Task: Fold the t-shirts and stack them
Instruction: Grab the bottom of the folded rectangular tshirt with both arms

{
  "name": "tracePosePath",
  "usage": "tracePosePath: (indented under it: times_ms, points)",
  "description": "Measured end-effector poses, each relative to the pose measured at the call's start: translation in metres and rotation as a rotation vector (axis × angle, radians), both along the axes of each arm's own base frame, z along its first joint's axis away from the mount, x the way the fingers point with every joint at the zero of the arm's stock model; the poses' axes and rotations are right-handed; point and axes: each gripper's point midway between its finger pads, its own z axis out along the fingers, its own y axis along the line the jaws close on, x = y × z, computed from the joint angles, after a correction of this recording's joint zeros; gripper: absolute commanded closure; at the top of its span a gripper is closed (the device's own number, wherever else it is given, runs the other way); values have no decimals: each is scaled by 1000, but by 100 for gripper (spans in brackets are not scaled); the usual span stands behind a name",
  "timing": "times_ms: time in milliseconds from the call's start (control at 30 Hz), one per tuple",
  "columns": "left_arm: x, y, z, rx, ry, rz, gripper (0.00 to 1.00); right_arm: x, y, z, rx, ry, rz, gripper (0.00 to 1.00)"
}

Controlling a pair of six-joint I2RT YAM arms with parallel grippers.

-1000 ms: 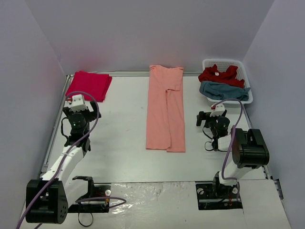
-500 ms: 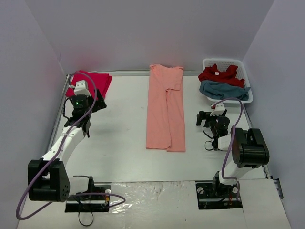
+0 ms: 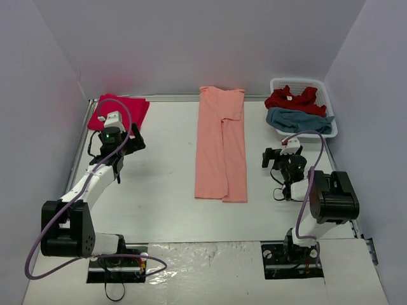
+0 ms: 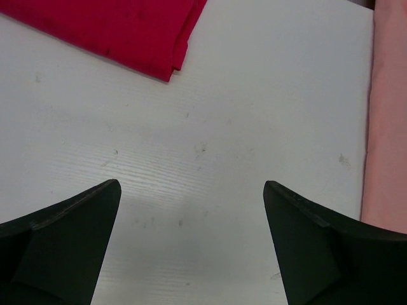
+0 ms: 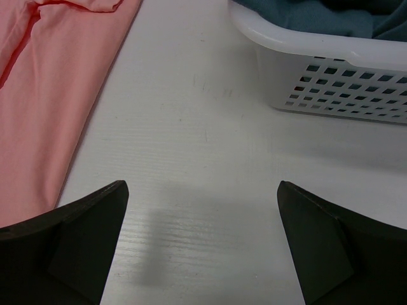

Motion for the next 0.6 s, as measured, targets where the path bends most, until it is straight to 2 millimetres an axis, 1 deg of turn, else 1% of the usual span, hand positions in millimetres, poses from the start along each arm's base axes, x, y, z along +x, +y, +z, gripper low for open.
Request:
tracePosePath:
  times_ms: [67, 133, 233, 300, 500, 600]
  points:
    - [0, -3, 1, -16, -19, -10, 6, 0, 0, 0, 0, 0, 0, 0]
    - [-4, -5, -2, -28, -33, -14, 6, 0, 0, 0, 0, 0, 0, 0]
    - [-11, -4, -9, -27, -19, -8, 6, 0, 0, 0, 0, 0, 0, 0]
    - [-12, 0, -9, -19, -9, 8, 6, 0, 0, 0, 0, 0, 0, 0]
    - [-11, 0, -5, -18, -25, 13, 6, 0, 0, 0, 0, 0, 0, 0]
    - [-14, 2, -4, -20, -40, 22, 6, 0, 0, 0, 0, 0, 0, 0]
